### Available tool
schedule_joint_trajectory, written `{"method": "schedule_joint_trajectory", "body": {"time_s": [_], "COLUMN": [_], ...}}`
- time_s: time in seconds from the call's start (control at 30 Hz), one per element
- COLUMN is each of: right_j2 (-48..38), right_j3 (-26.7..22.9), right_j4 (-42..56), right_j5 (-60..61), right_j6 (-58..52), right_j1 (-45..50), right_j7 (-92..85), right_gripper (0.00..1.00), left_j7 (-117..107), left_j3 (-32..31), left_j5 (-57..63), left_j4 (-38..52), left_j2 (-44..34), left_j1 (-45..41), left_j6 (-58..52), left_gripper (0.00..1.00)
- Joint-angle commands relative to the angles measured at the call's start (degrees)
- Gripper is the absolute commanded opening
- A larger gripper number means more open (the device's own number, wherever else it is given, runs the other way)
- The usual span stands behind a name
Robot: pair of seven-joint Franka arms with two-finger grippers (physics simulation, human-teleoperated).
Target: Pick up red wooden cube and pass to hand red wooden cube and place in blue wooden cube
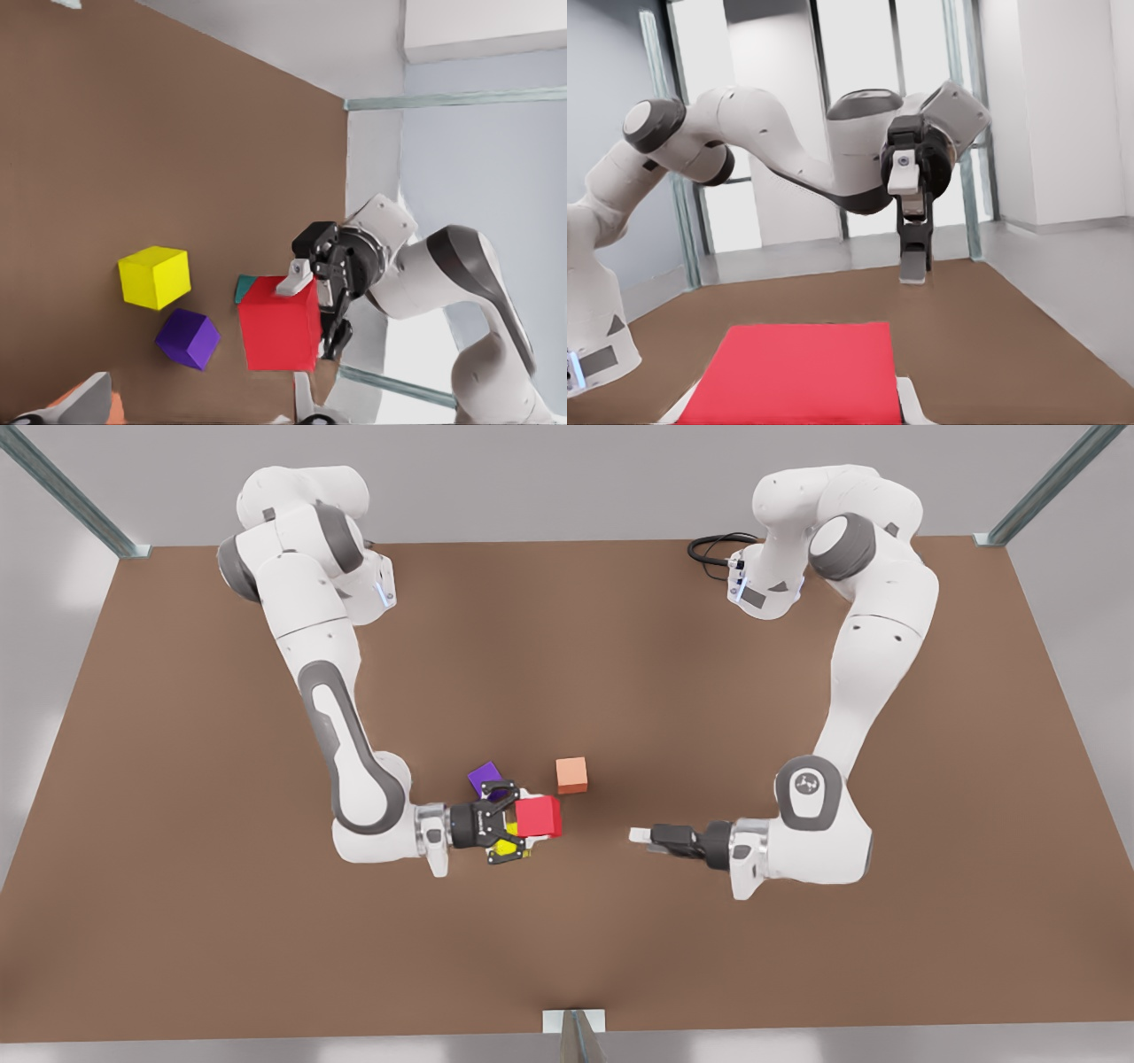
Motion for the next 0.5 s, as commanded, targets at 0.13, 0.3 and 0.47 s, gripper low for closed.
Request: {"method": "schedule_joint_trajectory", "body": {"time_s": [0.13, 0.3, 0.47], "right_j2": [-12.84, -19.70, -21.89], "right_j3": [-6.38, -7.52, -7.61], "right_j4": [-7.30, -20.04, -26.19], "right_j5": [-68.14, -83.63, -87.33], "right_j6": [2.58, 9.26, 11.01], "right_j1": [-4.66, -2.55, 1.49], "right_j7": [48.41, 71.01, 84.73], "right_gripper": [0.74, 0.74, 0.74], "left_j7": [-21.97, -5.55, -5.46], "left_j3": [-0.25, 28.32, 28.40], "left_j5": [53.12, 37.12, 37.03], "left_j4": [-0.21, -27.99, -27.46], "left_j2": [-14.84, -40.33, -39.72], "left_j1": [7.04, -4.83, -5.09], "left_j6": [-36.41, -21.64, -21.73], "left_gripper": [1.00, 1.00, 1.00]}}
